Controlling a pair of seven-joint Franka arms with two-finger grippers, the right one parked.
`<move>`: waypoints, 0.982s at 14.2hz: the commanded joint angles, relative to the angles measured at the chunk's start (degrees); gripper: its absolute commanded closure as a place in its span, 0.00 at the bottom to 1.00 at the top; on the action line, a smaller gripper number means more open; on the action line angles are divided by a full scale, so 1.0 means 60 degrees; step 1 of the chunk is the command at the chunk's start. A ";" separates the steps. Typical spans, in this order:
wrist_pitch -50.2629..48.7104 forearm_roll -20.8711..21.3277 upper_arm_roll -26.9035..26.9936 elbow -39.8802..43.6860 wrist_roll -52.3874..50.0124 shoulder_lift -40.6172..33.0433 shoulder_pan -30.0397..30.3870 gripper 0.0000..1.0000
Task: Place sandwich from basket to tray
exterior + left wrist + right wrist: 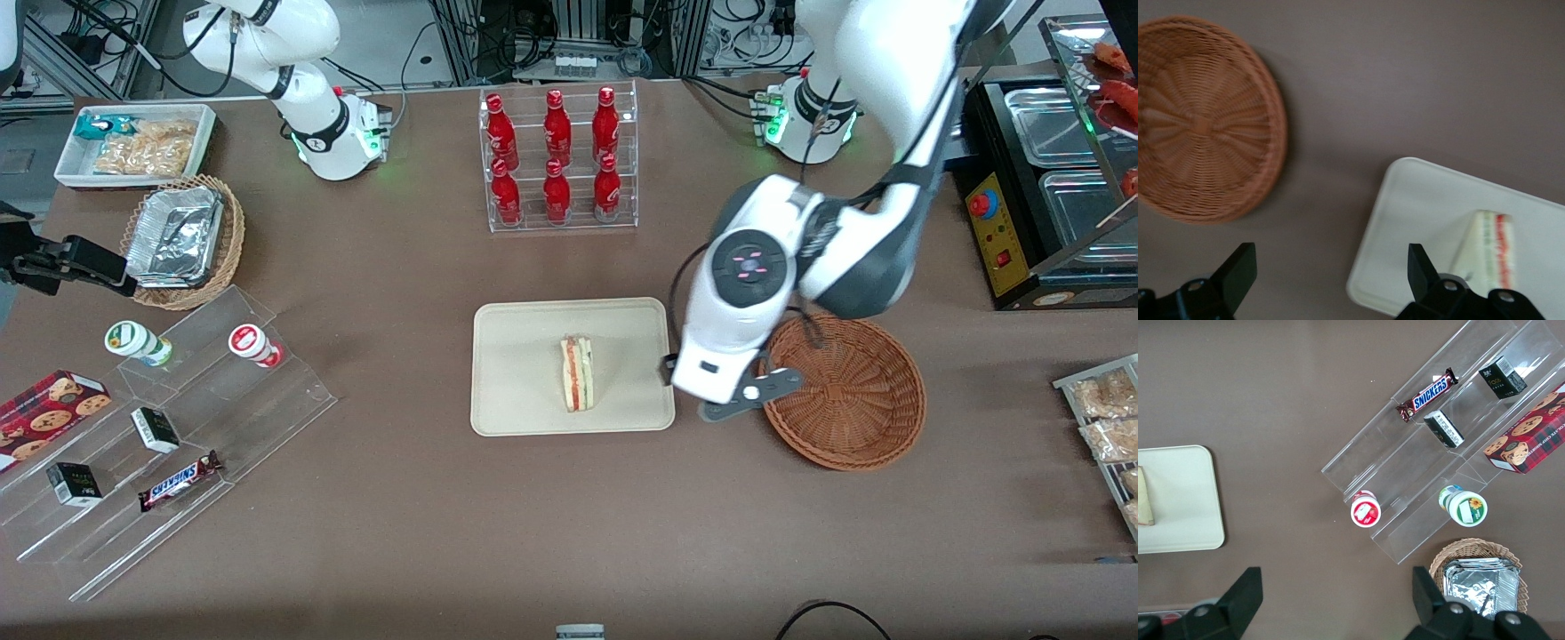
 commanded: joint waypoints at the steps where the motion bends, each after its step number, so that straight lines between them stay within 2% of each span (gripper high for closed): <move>1: -0.0997 -0.0379 -0.0080 -0.1537 0.1682 -0.1996 0.1322 0.00; 3: -0.2331 -0.0424 -0.0065 -0.1465 0.3135 -0.2628 0.1984 0.00; 6: -0.2965 -0.0673 -0.0065 -0.1450 0.3842 -0.3274 0.2937 0.00; 8: -0.3492 -0.0644 -0.0036 -0.1479 0.4662 -0.3626 0.3231 0.00; 14: -0.3773 -0.0542 -0.0036 -0.0805 0.4738 -0.3349 0.3423 0.00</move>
